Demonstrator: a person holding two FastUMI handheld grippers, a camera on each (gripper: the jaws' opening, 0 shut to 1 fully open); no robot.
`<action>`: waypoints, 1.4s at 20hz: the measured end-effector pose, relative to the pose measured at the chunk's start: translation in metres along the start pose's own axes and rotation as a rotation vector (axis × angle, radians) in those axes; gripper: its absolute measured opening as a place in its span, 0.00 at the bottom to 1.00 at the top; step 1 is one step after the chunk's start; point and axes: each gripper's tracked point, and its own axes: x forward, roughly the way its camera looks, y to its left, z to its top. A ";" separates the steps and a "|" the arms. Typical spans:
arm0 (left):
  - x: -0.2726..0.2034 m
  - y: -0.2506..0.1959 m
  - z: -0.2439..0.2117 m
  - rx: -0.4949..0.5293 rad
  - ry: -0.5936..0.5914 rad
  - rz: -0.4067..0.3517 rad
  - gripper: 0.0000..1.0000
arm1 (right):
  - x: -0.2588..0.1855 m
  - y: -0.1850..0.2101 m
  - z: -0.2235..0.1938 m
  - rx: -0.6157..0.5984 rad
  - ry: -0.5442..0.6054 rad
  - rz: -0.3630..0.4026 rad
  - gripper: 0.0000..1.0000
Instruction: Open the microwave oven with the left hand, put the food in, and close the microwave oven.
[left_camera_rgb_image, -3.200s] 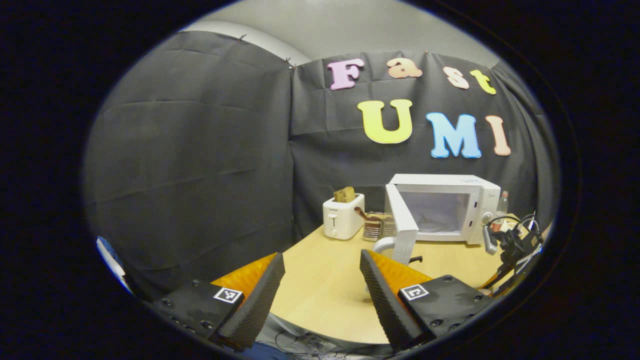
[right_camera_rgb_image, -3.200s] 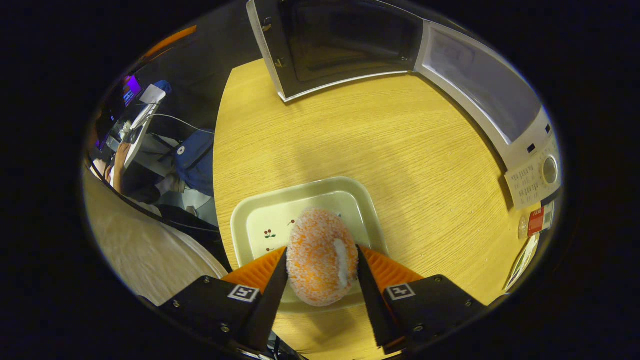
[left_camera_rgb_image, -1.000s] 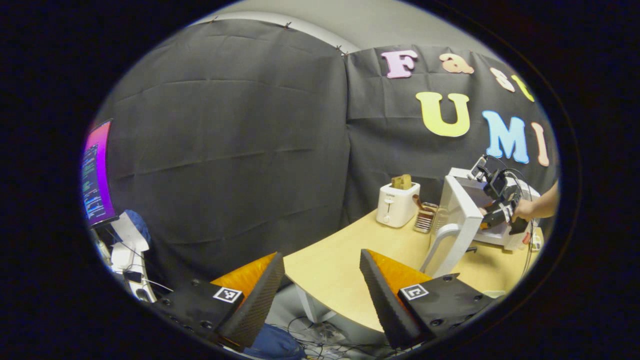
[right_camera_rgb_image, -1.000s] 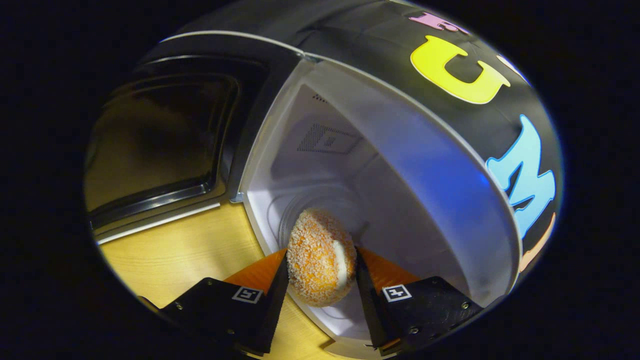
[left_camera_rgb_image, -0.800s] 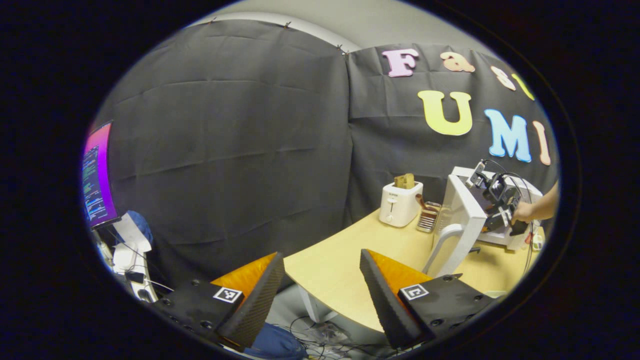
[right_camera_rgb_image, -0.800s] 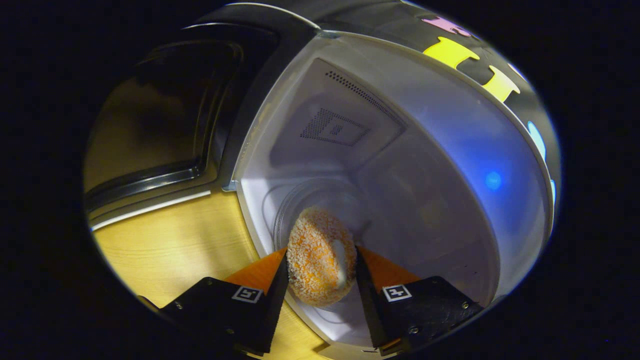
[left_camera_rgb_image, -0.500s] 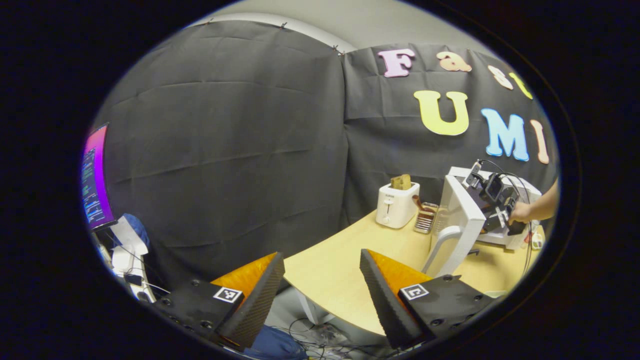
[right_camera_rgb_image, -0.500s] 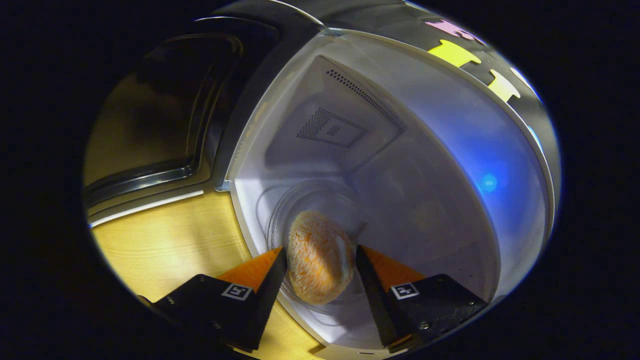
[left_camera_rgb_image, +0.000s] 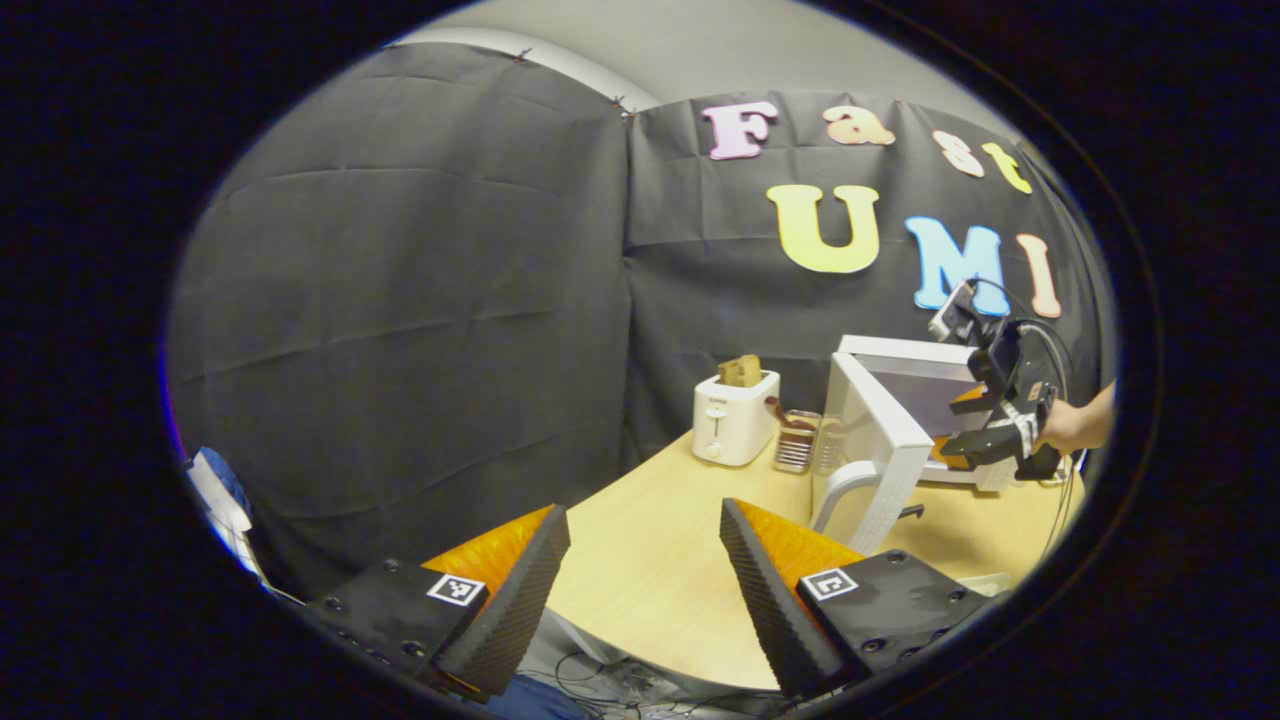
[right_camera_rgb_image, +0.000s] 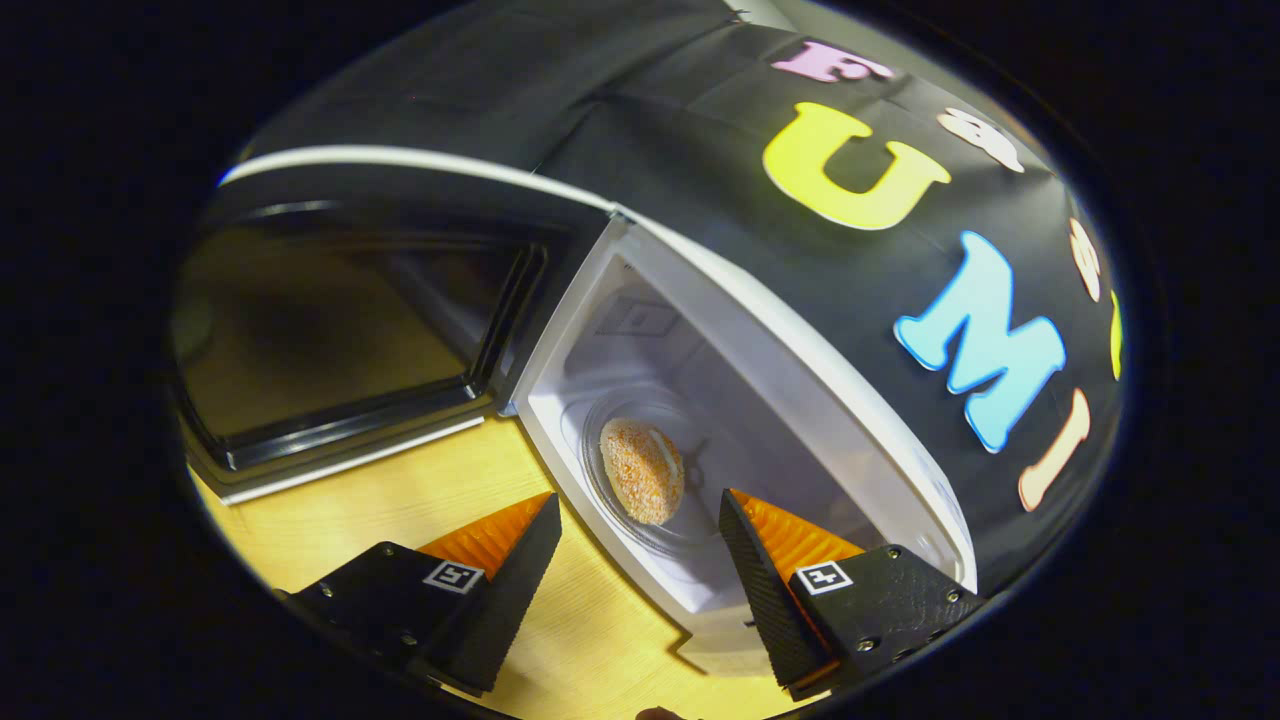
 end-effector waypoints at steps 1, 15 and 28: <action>0.006 -0.004 0.002 0.017 -0.008 -0.024 1.00 | -0.018 -0.004 0.003 0.055 -0.014 -0.019 0.98; 0.094 -0.071 -0.019 0.011 0.016 -0.336 0.47 | -0.172 -0.041 0.009 0.354 -0.124 -0.186 0.97; 0.101 -0.156 -0.037 0.083 0.083 -0.469 0.07 | -0.231 -0.075 -0.042 0.378 -0.086 -0.309 0.97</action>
